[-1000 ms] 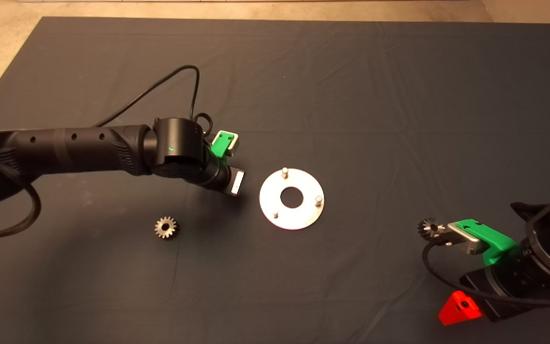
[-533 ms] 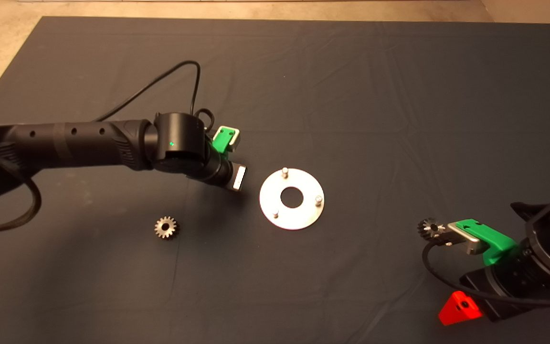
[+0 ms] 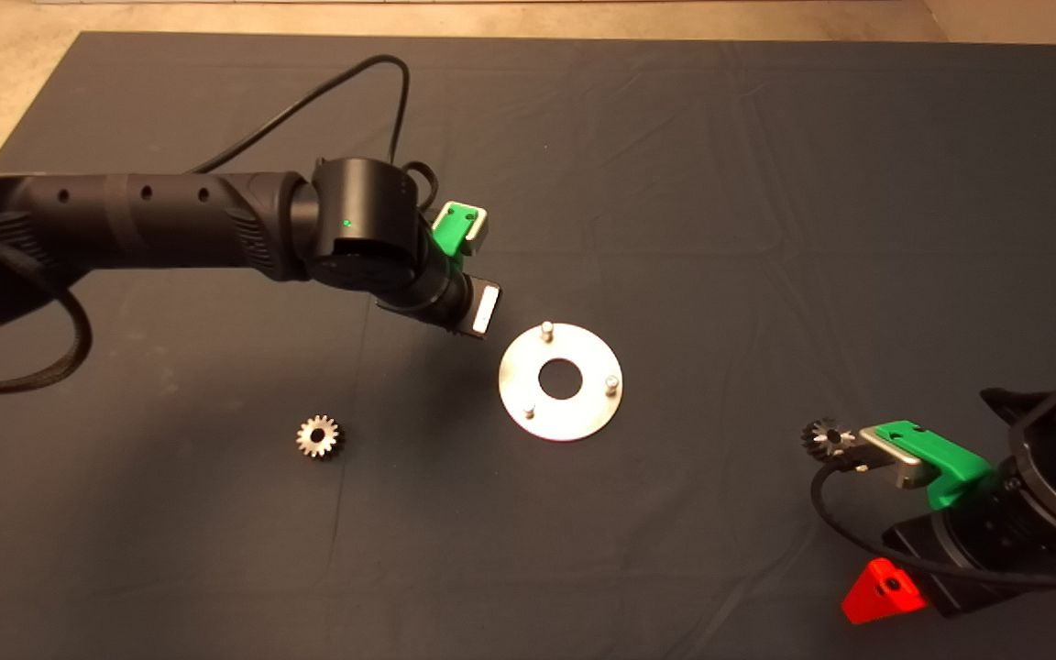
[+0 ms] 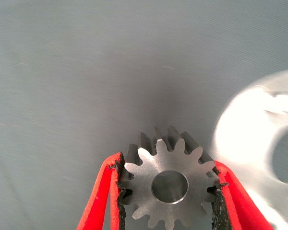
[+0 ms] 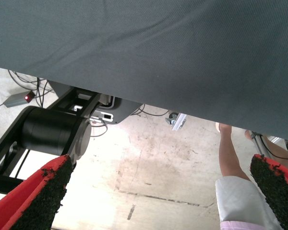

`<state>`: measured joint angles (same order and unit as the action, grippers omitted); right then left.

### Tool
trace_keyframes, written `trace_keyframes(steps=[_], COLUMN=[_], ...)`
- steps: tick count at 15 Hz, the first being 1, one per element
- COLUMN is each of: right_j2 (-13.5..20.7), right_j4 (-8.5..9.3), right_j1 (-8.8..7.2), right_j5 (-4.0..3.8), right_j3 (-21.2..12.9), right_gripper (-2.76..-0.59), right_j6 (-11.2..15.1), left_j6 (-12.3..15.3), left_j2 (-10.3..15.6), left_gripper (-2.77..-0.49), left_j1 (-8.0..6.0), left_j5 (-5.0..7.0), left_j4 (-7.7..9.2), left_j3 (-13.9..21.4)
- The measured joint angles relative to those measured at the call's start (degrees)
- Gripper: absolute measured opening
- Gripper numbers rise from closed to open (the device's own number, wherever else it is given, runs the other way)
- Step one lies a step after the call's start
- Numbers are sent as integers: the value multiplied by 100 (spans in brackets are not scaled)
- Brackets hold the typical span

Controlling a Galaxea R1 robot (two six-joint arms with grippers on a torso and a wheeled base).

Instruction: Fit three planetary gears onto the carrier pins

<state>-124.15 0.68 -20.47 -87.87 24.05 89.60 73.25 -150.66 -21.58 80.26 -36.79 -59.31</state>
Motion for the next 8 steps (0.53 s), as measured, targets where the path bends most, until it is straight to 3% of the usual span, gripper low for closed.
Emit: trace_keyframes(steps=[1, 3, 4, 8], right_j2=[-8, -9, 0, 2], right_j4=[0, 0, 0, 0], right_j1=[0, 0, 2, 0], right_j5=[0, -2, -5, 0], right_j3=[0, 0, 0, 0], right_gripper=[-60, -60, -60, -60], right_j6=[0, 0, 0, 0], left_j6=[102, 208, 348, 673], left_j2=[-187, -558, -698, -899], left_gripper=[-245, -246, -246, -246], left_j1=[-72, -195, -243, -290], left_j5=[62, 313, 381, 490], left_j4=[130, 229, 264, 398], left_j3=[-75, -235, -254, -266])
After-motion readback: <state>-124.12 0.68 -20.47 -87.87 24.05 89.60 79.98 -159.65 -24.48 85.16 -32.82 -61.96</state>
